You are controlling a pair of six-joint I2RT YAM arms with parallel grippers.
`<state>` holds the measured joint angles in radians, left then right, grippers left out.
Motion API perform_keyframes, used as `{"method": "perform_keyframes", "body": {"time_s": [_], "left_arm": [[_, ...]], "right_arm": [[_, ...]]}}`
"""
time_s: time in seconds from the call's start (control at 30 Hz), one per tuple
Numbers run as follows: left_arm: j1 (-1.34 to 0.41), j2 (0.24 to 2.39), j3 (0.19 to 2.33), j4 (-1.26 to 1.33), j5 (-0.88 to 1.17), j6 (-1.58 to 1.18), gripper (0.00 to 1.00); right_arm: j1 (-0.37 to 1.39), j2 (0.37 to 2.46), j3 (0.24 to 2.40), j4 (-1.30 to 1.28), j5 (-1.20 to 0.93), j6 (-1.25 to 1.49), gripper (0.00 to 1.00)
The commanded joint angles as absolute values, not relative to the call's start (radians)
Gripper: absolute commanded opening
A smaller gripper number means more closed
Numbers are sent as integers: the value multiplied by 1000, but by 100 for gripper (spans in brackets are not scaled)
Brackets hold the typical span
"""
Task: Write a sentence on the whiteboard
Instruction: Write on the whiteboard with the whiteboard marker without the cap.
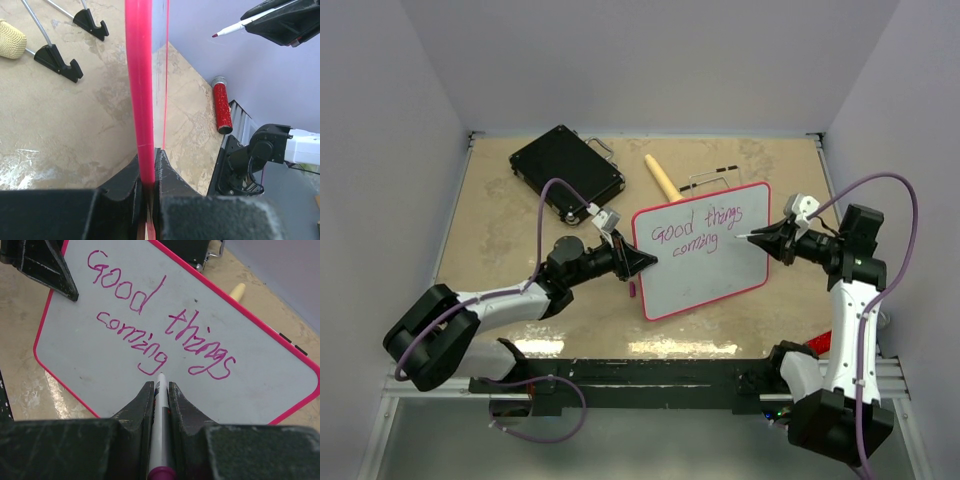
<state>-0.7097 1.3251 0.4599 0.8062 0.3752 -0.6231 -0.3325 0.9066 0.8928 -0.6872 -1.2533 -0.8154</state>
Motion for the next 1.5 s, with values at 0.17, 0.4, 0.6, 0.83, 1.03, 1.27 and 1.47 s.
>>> {"method": "perform_keyframes", "body": {"time_s": [0.17, 0.4, 0.6, 0.83, 1.03, 1.27, 1.47], "left_arm": [[-707, 1309, 440, 818, 285, -500, 0], [-718, 1298, 439, 828, 270, -499, 0], [-756, 1298, 436, 821, 259, -512, 0], [-795, 1289, 426, 807, 222, -546, 0], [-807, 1284, 417, 824, 186, -581, 0], [-828, 1284, 428, 821, 140, -633, 0], [-850, 1264, 442, 795, 107, -650, 0]], "right_arm": [[-408, 916, 893, -798, -1315, -943, 0], [-428, 936, 890, -811, -1313, -968, 0], [-431, 933, 890, -815, -1316, -971, 0], [-428, 937, 899, -830, -1330, -974, 0], [-428, 942, 910, -871, -1341, -1003, 0], [-428, 980, 954, -1084, -1344, -1227, 0], [-428, 982, 957, -1100, -1353, -1240, 0]]}}
